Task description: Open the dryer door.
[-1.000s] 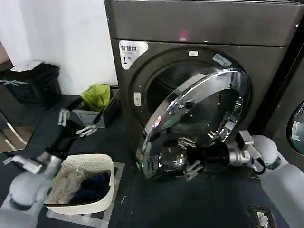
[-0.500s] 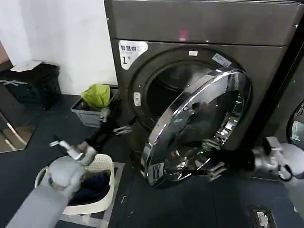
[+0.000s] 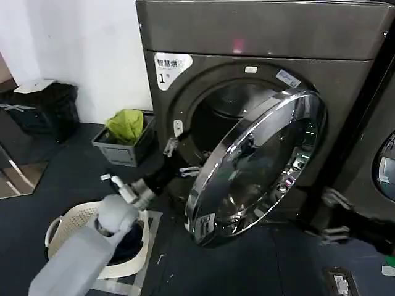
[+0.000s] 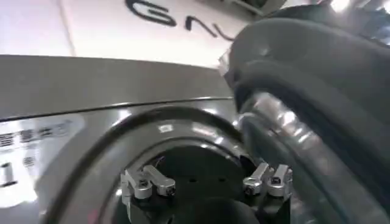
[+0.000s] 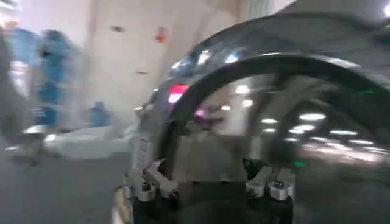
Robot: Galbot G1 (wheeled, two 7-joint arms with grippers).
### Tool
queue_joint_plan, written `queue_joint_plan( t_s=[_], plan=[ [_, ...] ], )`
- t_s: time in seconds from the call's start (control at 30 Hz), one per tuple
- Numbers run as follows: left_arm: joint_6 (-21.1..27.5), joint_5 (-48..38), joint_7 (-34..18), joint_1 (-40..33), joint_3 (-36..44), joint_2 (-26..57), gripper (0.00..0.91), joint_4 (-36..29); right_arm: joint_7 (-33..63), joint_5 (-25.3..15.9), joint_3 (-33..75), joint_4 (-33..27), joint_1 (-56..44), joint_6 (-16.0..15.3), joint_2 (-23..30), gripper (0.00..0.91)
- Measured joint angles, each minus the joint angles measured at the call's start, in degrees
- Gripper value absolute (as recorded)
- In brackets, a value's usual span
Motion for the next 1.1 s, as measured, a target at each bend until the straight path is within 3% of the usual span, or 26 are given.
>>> queue_joint_plan(
  t_s=[0.13, 0.53, 0.9, 1.1],
  plan=[
    [-1.22, -0.98, 0.0, -1.33, 3.12, -0.57, 0.907, 0.41, 5.01, -1.37, 10.25, 0.8, -6.41, 1.07, 5.71, 0.907],
    [-2.89, -1.41, -1.44, -5.29, 11.15, -4.38, 0.907, 3.39, 25.14, -16.45, 34.28, -3.82, -12.12, 2.62, 22.3, 0.907],
    [-3.15, -0.36, -3.11, -9.12, 18.24, -9.05, 0.907, 6.76, 50.34, -23.94, 46.11, -9.75, -11.21, -0.19, 32.37, 0.907],
    [-2.87, 0.84, -3.57, -10.8, 21.92, -12.96, 0.907, 9.38, 62.09, -28.8, 50.5, -10.59, -11.76, -3.95, 35.63, 0.907]
  ],
)
